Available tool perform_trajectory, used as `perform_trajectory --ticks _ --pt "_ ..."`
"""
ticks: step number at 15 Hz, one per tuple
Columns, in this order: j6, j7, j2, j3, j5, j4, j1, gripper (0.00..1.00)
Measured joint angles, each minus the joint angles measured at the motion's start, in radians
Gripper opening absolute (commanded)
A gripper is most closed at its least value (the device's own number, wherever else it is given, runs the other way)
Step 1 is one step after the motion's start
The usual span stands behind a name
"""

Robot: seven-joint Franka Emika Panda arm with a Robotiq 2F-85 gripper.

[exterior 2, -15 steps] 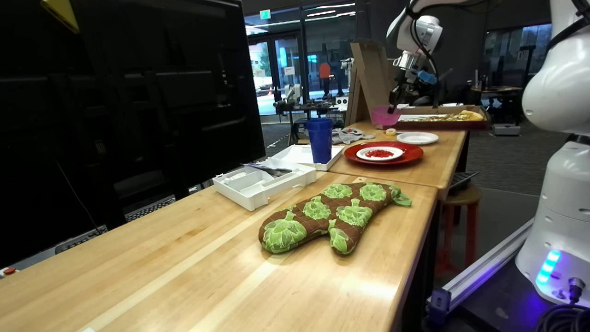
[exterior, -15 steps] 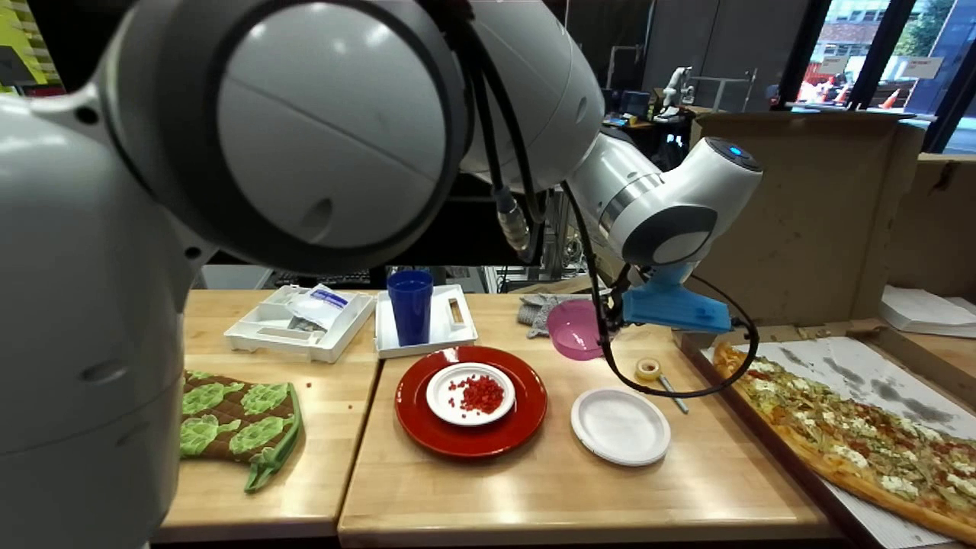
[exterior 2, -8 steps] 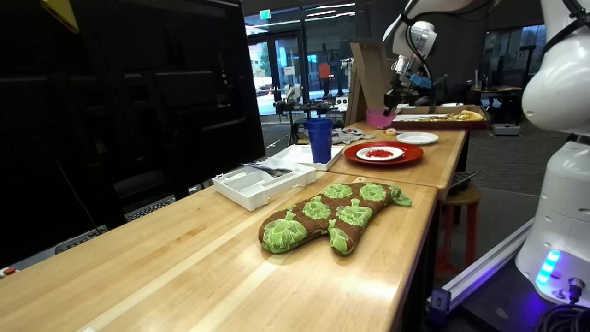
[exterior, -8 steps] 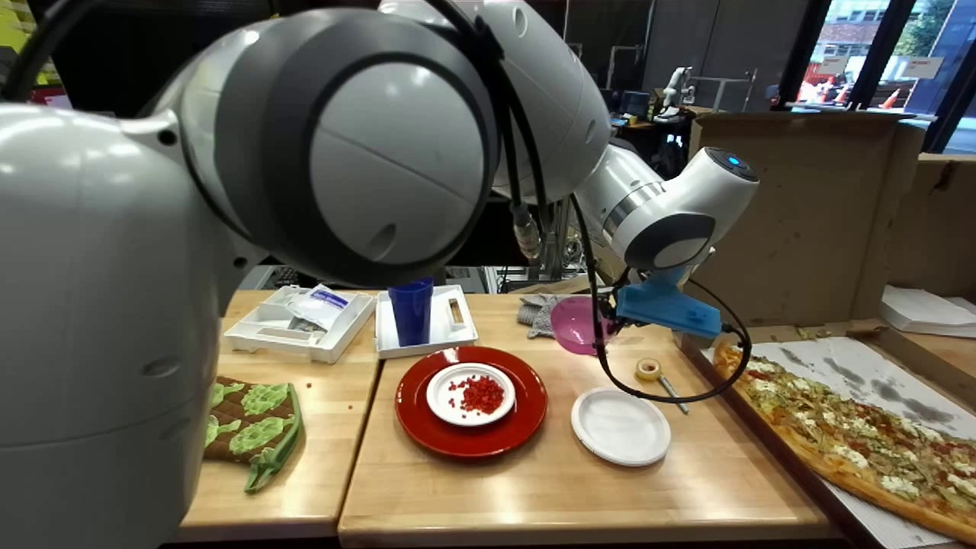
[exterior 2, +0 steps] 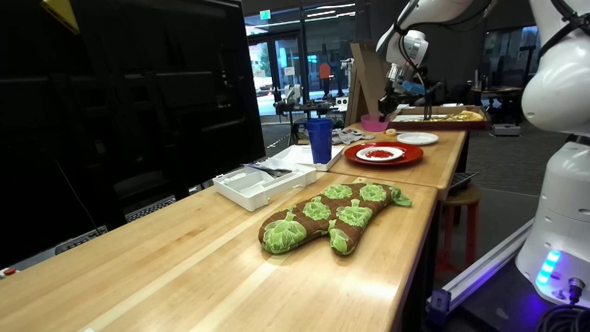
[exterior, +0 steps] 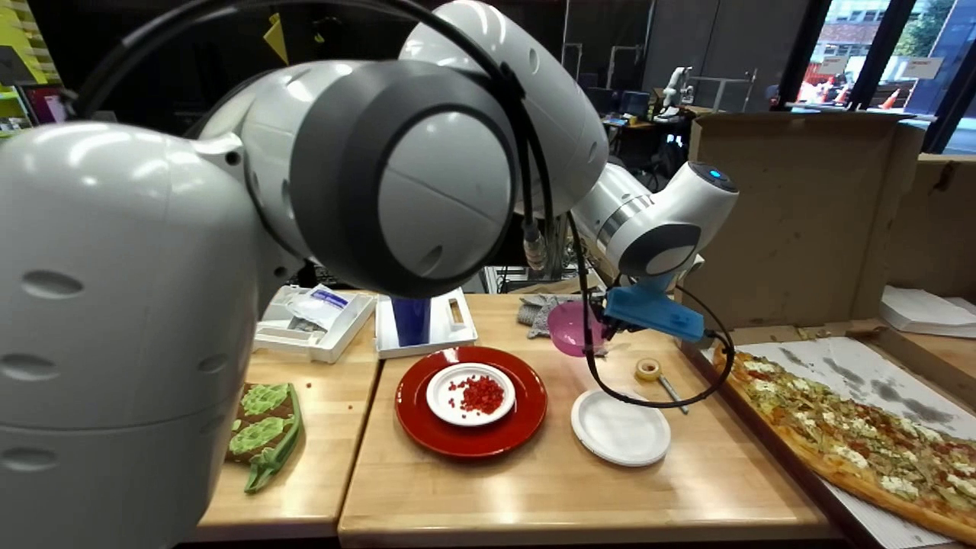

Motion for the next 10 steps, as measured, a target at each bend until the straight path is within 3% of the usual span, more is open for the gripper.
perform_trajectory --ticks 10 --pt "0.001 0.093 0.073 0.0 -0.059 0.06 -0.027 0.01"
